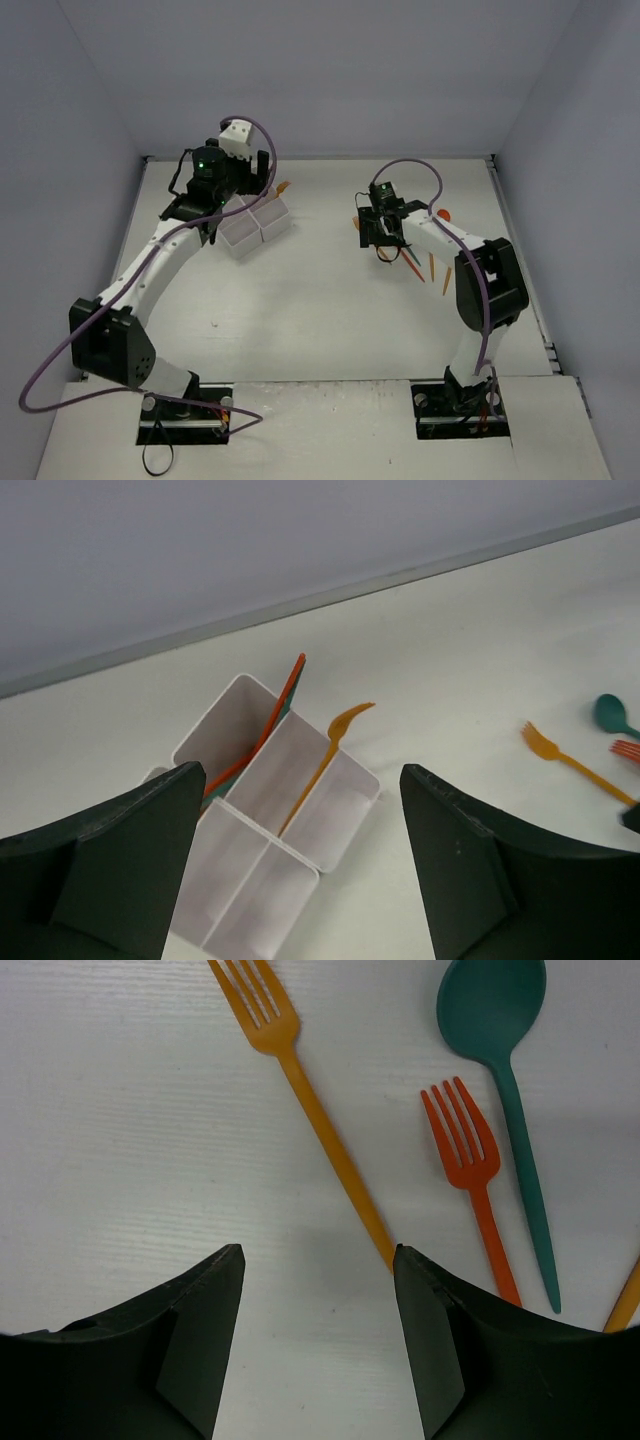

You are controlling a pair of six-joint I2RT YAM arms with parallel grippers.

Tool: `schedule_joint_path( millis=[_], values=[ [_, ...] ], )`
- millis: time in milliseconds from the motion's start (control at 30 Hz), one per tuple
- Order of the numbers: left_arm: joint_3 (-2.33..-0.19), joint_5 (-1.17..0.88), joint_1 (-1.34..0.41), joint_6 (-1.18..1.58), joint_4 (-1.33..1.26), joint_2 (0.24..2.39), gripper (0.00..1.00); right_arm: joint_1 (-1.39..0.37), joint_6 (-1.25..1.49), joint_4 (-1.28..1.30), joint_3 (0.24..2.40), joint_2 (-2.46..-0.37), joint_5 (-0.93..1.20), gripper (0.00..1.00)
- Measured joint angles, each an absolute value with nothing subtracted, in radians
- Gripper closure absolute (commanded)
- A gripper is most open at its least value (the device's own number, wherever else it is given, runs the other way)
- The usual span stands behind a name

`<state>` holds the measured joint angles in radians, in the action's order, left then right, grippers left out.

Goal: Sort the eating utensils into containers

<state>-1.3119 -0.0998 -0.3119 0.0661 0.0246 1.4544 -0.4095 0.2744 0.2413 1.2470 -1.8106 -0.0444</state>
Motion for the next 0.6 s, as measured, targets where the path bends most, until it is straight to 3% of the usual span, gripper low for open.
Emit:
schedule_joint_path(
  millis=[300, 600],
  values=[
    [-1.27, -0.099, -0.312, 0.191, 0.332, 1.205, 0.2, -0.396, 0.245, 0.231, 1.381, -2.004, -0.036, 0.48],
    [-1.209, -0.093, -0.312, 0.233, 0.499, 1.094, 0.2, -0.392, 0.228, 0.209, 1.413, -2.052, -0.009, 1.0]
  ],
)
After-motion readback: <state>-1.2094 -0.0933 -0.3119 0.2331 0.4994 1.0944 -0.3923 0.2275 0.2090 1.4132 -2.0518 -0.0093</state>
